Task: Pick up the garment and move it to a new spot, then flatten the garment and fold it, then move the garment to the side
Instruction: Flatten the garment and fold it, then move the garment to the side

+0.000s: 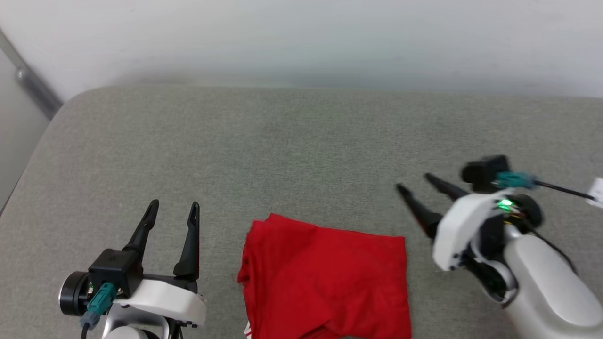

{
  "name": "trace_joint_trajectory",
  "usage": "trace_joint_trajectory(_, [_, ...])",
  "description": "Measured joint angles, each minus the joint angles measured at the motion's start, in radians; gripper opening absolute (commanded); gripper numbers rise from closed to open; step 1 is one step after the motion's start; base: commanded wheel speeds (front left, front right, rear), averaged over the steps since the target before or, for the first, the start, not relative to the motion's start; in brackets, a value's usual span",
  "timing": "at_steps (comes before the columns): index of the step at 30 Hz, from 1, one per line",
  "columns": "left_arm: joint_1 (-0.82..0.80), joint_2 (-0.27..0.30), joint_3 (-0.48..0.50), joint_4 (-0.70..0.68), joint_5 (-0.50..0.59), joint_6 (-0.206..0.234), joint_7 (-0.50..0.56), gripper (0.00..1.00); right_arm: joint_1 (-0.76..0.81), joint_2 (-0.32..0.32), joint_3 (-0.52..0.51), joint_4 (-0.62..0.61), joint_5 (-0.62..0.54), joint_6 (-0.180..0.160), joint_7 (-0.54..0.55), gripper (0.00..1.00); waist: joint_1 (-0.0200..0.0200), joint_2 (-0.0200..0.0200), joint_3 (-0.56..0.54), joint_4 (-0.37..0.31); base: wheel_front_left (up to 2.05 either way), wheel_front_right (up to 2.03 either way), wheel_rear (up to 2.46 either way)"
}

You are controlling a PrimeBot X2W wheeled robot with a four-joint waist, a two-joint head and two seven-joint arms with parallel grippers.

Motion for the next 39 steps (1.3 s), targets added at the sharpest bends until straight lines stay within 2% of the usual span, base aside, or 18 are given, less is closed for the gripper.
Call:
trace_joint_trajectory(1, [0.008, 0.003, 0.004, -0.001, 0.001, 0.005, 0.000, 1.00, 0.040, 0.000, -0.088, -0.005, -0.072, 0.000, -0.039, 1.00, 0.0000, 0.0000, -0.009, -0.012, 0.00, 0.00, 0.00])
trace_joint_trajectory(6, [0.023, 0.008, 0.016, -0.004, 0.011, 0.021, 0.000, 1.00, 0.146, 0.020, -0.311, -0.088, -0.229, 0.000, -0.127, 1.00, 0.0000, 0.0000, -0.028, -0.040, 0.00, 0.00, 0.00])
trace_joint_trajectory(11, [0.051, 0.003, 0.038, -0.011, 0.048, 0.038, 0.000, 1.00, 0.262, 0.085, -0.447, -0.222, -0.336, 0.000, -0.179, 1.00, 0.0000, 0.0000, -0.056, -0.060, 0.00, 0.00, 0.00])
trace_joint_trajectory(18, [0.125, -0.028, 0.064, 0.000, 0.073, 0.033, -0.002, 1.00, 0.433, 0.156, -0.470, -0.378, -0.389, 0.000, -0.153, 1.00, -0.0001, 0.0000, -0.110, -0.079, 0.00, 0.00, 0.00])
trace_joint_trajectory(24, [0.167, -0.052, 0.090, 0.011, 0.081, 0.019, -0.002, 1.00, 0.523, 0.186, -0.462, -0.462, -0.400, 0.000, -0.123, 1.00, -0.0001, 0.0000, -0.134, -0.095, 0.00, 0.00, 0.00])
trace_joint_trajectory(39, [0.174, -0.097, 0.128, 0.060, 0.108, -0.035, -0.003, 1.00, 0.564, 0.215, -0.512, -0.513, -0.375, 0.000, -0.072, 1.00, -0.0001, 0.0000, -0.135, -0.107, 0.00, 0.00, 0.00])
